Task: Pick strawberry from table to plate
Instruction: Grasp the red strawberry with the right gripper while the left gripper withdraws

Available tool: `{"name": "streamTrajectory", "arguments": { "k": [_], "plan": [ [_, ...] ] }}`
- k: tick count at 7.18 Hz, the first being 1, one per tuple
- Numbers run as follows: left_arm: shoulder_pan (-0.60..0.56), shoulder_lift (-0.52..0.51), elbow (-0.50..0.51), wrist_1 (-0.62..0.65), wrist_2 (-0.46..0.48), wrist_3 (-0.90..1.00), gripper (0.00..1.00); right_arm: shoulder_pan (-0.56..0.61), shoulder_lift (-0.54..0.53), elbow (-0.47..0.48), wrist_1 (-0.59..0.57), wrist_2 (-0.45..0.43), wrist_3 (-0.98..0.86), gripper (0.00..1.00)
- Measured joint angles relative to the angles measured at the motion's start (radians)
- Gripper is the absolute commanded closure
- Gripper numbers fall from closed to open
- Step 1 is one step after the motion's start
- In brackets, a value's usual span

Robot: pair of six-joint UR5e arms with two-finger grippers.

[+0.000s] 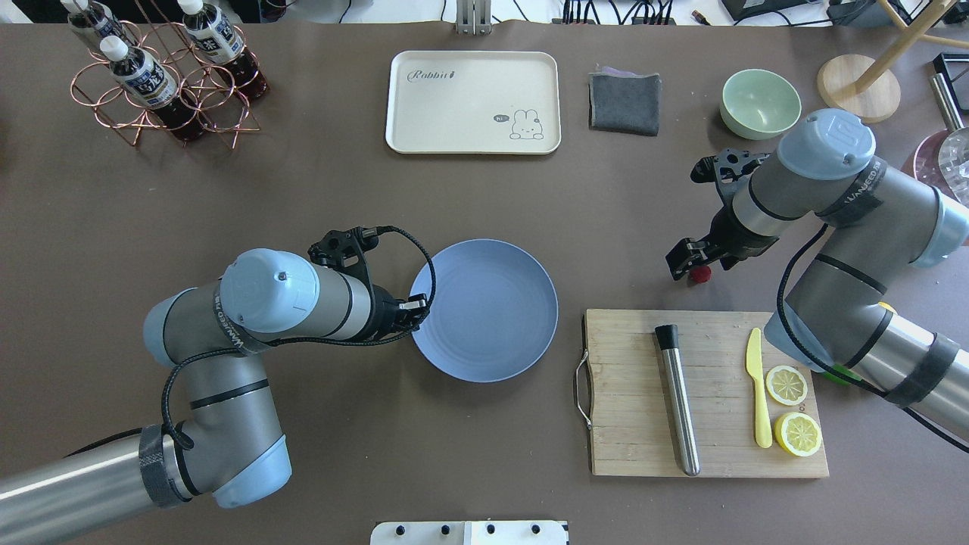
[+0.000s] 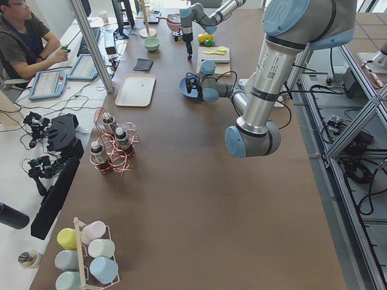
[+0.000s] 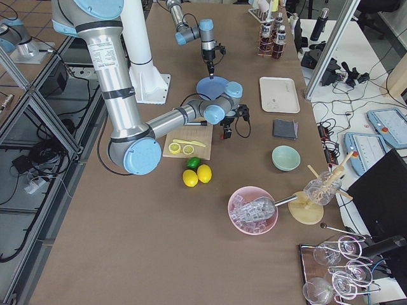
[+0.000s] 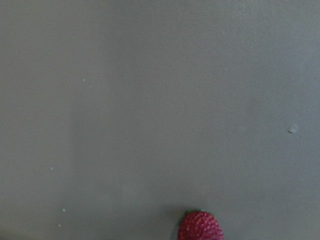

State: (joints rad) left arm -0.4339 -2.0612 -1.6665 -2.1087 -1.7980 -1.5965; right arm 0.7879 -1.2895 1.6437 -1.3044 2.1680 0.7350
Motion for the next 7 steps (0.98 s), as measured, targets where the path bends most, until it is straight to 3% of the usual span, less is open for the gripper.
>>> {"name": "streamTrajectory", "arguments": {
  "k": [1, 2, 3, 4, 5, 6, 7],
  "plan": [
    [0.009, -0.001, 0.000, 0.000, 0.011, 0.000, 1.00, -0.004, 0.002, -0.008, 0.000, -0.015, -0.002, 0.40],
    [0.016, -0.001, 0.000, 0.000, 0.018, 0.000, 1.00, -0.006, 0.003, -0.012, 0.000, -0.023, -0.002, 0.80],
    [0.019, -0.001, 0.000, 0.000, 0.021, 0.000, 1.00, -0.008, 0.002, -0.014, 0.001, -0.026, -0.002, 0.97],
    [0.020, -0.001, 0.000, 0.000, 0.022, 0.000, 0.51, -0.010, -0.001, -0.015, 0.001, -0.027, -0.003, 1.00],
    [0.020, -0.001, 0.000, -0.001, 0.022, 0.000, 0.18, -0.011, -0.001, -0.014, 0.001, -0.026, -0.004, 1.00],
    [0.020, -0.001, -0.001, -0.001, 0.022, 0.001, 0.10, -0.011, 0.001, -0.012, 0.001, -0.023, -0.004, 1.00],
    [0.019, -0.001, -0.004, -0.001, 0.022, 0.001, 0.09, -0.009, 0.007, -0.008, 0.001, -0.018, -0.004, 1.00]
  ]
}}
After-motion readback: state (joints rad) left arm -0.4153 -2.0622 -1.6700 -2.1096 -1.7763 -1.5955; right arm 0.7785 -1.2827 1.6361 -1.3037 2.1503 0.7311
